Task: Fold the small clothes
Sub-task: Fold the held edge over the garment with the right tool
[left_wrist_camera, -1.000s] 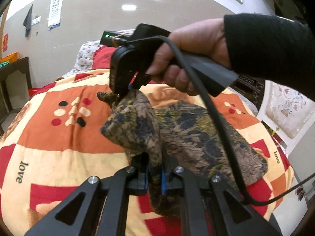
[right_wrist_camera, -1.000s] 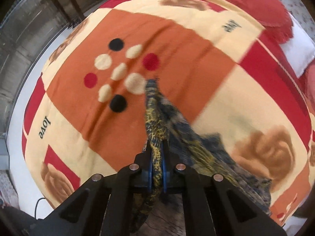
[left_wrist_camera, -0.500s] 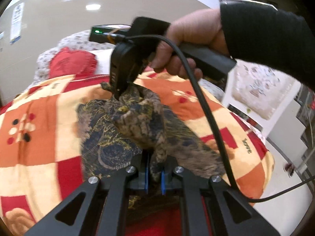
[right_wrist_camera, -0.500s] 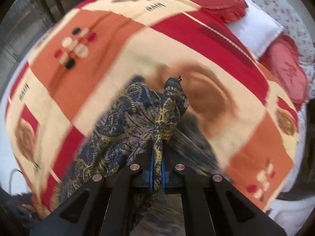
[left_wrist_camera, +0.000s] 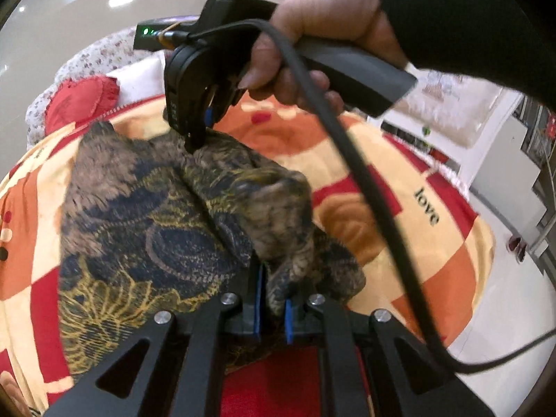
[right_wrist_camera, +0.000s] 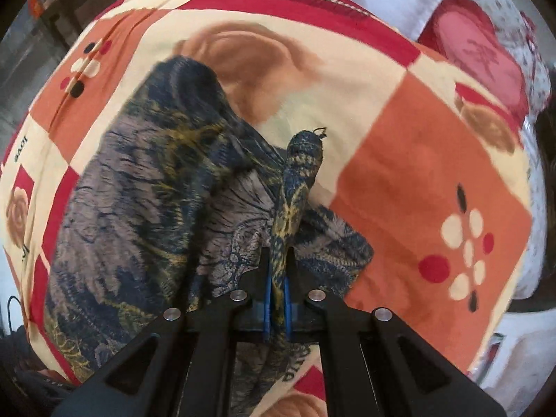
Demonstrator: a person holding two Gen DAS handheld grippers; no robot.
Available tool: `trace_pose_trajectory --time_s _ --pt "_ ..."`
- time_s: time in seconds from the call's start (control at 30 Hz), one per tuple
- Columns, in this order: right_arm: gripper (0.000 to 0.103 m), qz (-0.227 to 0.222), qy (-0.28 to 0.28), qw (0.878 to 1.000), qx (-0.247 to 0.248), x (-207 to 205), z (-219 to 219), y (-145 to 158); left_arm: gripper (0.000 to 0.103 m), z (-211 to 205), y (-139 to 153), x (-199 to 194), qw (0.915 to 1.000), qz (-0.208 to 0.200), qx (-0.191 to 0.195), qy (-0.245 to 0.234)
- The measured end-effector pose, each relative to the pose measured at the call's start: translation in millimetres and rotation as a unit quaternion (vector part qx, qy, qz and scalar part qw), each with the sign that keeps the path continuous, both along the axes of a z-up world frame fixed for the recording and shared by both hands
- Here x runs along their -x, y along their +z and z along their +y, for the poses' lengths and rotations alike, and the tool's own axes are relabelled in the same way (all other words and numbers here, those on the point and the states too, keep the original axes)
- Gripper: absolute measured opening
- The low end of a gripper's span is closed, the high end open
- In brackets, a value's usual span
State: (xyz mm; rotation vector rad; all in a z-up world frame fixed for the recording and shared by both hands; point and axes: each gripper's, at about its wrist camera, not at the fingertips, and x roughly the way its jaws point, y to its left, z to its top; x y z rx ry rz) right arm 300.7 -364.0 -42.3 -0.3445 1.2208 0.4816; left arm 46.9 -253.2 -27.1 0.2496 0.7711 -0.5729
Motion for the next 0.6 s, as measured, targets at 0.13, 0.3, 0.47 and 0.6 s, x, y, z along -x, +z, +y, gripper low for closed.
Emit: trace_pose_trajectory --time_s 0.13,0.3,0.47,0.6 --pt "0.016 -0.014 -0.05 0.997 -0.051 2.7 -20.1 -3.9 0.033 -6.4 -4.7 7.7 0.9991 0.014 0.002 -0.04" --pt "0.017 -0.074 -0.086 0.987 -0.114 41.1 -49.3 39.9 0.035 29.4 15.5 39.2 0.9968 0.02 0.021 -0.075" --pt "0.019 -0.126 -0.063 0.973 -0.18 121.4 -54.8 73.3 0.052 99.1 40.8 19.5 0.9974 -0.01 0.065 0.03" --pt "0.019 -0.151 -0.051 0.974 -0.159 184.9 -34.1 41.7 0.018 117.3 7.6 -26.6 0.988 0.087 0.068 0.108"
